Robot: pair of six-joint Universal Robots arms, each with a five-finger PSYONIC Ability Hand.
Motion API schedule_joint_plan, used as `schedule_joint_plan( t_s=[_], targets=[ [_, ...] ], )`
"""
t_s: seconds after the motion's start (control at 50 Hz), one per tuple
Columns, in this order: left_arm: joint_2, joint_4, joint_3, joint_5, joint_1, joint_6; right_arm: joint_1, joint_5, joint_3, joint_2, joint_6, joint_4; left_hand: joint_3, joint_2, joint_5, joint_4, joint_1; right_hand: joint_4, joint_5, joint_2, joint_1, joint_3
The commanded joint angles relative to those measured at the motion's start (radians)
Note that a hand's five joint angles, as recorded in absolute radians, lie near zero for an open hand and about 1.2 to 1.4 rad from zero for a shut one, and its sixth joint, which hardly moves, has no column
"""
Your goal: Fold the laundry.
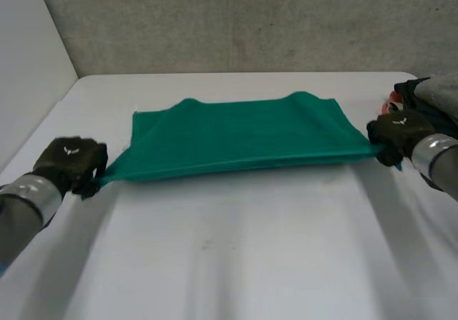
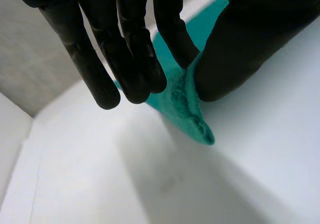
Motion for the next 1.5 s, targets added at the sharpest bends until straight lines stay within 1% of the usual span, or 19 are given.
schedule_joint_plan(
  t_s=[0.02,0.08,0.14,0.22,0.28,0.38,0.46,0.5,0.6,0.66,0.72,0.82,0.94,1.1,1.26,1.32,1.4,1.42,1.5],
  targets=[
    [0.135,-0.382,-0.050,0.067,0.063,0.288,-0.050,0.083,0.166,-0.144,-0.516,0.441,0.203,0.197,0.243,0.196,0.227,0.201,0.227,0.220,0.274,0.210],
    [0.143,-0.496,-0.060,0.078,0.072,0.388,-0.056,0.078,0.190,-0.170,-0.602,0.435,0.203,0.197,0.243,0.196,0.227,0.201,0.227,0.220,0.274,0.210],
    [0.129,-0.492,-0.049,0.092,0.065,0.419,-0.035,0.071,0.175,-0.152,-0.561,0.367,0.203,0.197,0.243,0.196,0.227,0.201,0.227,0.220,0.274,0.210],
    [0.023,-0.382,0.009,0.086,0.000,0.378,0.008,0.064,0.117,-0.063,-0.489,0.295,0.203,0.197,0.243,0.196,0.227,0.201,0.227,0.220,0.274,0.210],
    [-0.099,-0.259,0.104,0.039,-0.052,0.334,0.054,0.078,0.020,0.027,-0.459,0.272,0.203,0.197,0.243,0.196,0.227,0.201,0.227,0.220,0.274,0.210],
    [-0.261,-0.090,0.380,-0.049,-0.093,0.274,0.094,0.149,-0.297,0.159,-0.389,0.188,0.203,0.197,0.243,0.196,0.227,0.201,0.227,0.220,0.274,0.210],
    [-0.297,0.043,0.609,-0.055,-0.100,0.185,0.108,0.199,-0.545,0.196,-0.263,0.025,0.203,0.197,0.243,0.196,0.227,0.201,0.227,0.220,0.274,0.210],
    [-0.294,0.169,0.718,-0.061,-0.096,0.102,0.110,0.202,-0.618,0.186,-0.171,-0.145,0.203,0.197,0.243,0.196,0.227,0.201,0.227,0.220,0.274,0.210],
    [-0.278,0.481,0.844,-0.155,-0.086,-0.079,0.107,0.164,-0.523,0.079,0.055,-0.640,0.203,0.197,0.243,0.196,0.227,0.201,0.227,0.220,0.274,0.210],
    [-0.282,0.490,0.868,-0.173,-0.084,-0.105,0.105,0.108,-0.466,0.061,0.114,-0.794,0.203,0.197,0.243,0.196,0.227,0.201,0.227,0.220,0.274,0.210],
    [-0.294,0.438,0.882,-0.158,-0.080,-0.105,0.114,0.081,-0.477,0.080,0.111,-0.738,0.203,0.197,0.243,0.196,0.227,0.201,0.227,0.220,0.274,0.210],
    [-0.322,0.321,0.841,-0.153,-0.066,-0.104,0.136,0.051,-0.555,0.158,0.110,-0.525,0.203,0.197,0.243,0.196,0.227,0.201,0.227,0.220,0.274,0.210],
    [-0.348,0.344,0.755,-0.133,-0.060,-0.099,0.153,0.025,-0.572,0.227,0.101,-0.432,0.203,0.197,0.243,0.196,0.227,0.201,0.227,0.220,0.274,0.210],
    [-0.419,0.300,0.605,-0.100,-0.058,-0.055,0.169,0.011,-0.518,0.330,0.065,-0.377,0.203,0.197,0.243,0.196,0.227,0.201,0.227,0.220,0.274,0.210],
    [-0.377,0.152,0.367,-0.100,-0.050,0.039,0.156,0.009,-0.393,0.316,-0.079,-0.158,0.203,0.197,0.243,0.196,0.227,0.201,0.227,0.220,0.274,0.210],
    [-0.293,0.083,0.260,-0.103,-0.038,0.108,0.128,0.014,-0.302,0.246,-0.151,-0.017,0.203,0.197,0.243,0.196,0.227,0.201,0.227,0.220,0.274,0.210],
    [-0.163,-0.105,0.117,-0.092,-0.017,0.237,0.091,0.035,-0.164,0.134,-0.318,0.207,0.203,0.197,0.243,0.196,0.227,0.201,0.227,0.220,0.274,0.210],
    [-0.108,-0.206,0.070,-0.081,-0.009,0.292,0.071,0.053,-0.106,0.089,-0.394,0.303,0.203,0.197,0.243,0.196,0.227,0.201,0.227,0.220,0.274,0.210],
    [-0.005,-0.454,-0.021,-0.029,0.018,0.419,0.025,0.075,0.014,0.006,-0.569,0.474,0.203,0.197,0.243,0.196,0.227,0.201,0.227,0.220,0.274,0.210]
  ],
)
